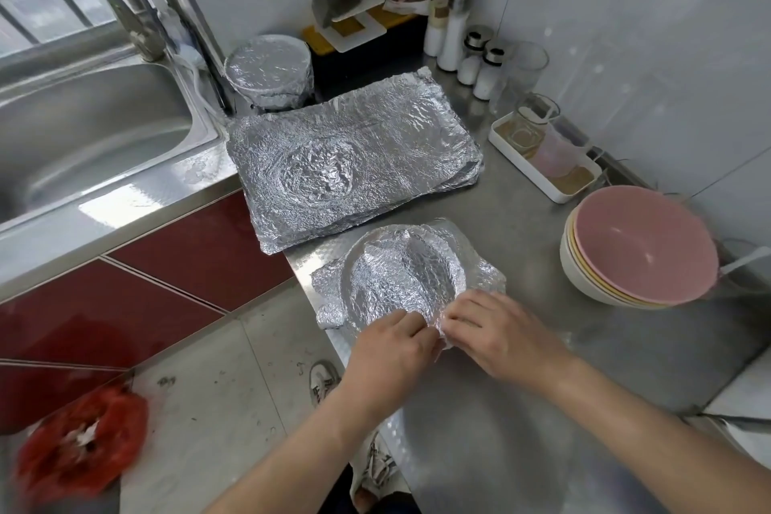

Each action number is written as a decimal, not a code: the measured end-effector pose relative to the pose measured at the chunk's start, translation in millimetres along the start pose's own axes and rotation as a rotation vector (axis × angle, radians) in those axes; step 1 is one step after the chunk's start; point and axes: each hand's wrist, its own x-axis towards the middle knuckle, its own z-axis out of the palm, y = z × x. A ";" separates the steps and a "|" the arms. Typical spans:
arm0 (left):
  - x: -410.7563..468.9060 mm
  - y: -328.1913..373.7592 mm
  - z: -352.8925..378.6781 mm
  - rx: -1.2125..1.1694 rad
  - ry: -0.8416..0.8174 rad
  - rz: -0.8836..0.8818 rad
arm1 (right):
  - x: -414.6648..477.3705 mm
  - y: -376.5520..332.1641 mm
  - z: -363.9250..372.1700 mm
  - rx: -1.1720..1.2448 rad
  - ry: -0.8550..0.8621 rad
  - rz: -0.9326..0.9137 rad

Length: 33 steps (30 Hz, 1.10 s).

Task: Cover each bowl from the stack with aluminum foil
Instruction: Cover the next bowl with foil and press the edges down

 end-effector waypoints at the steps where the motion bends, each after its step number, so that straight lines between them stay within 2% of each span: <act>1: 0.1 1.4 1.3 -0.013 0.000 -0.017 | -0.6 -1.2 1.2 -0.007 0.011 -0.013; 11: 5.0 12.3 4.5 -0.015 0.024 -0.052 | 6.9 2.9 1.0 -0.046 0.044 -0.075; 16: 11.2 29.3 4.2 -0.178 -0.073 -0.231 | -3.0 17.3 -4.8 -0.023 0.016 -0.063; 19: 20.1 24.6 -5.2 -0.223 -0.103 -0.229 | -7.3 24.4 -7.2 0.015 0.021 0.144; 21: 25.5 9.3 -10.5 -0.109 -0.165 -0.235 | -4.3 23.1 -7.8 0.097 0.084 0.348; 23: 29.6 -7.4 -16.2 0.010 -0.343 -0.282 | 3.7 15.6 -4.6 0.166 0.120 0.499; 25: 30.9 -15.8 -19.7 0.032 -0.509 -0.315 | 12.3 4.0 4.3 0.191 0.098 0.595; 28: 33.5 -12.4 -24.3 0.049 -0.612 -0.343 | 23.1 -12.3 19.7 0.247 0.069 0.705; 31: 35.3 -11.0 -24.5 0.032 -0.629 -0.367 | 28.0 -20.4 27.6 0.267 0.109 0.771; 33: 35.2 -14.1 -28.5 0.006 -0.472 -0.348 | 27.6 -23.1 24.6 0.256 0.196 0.808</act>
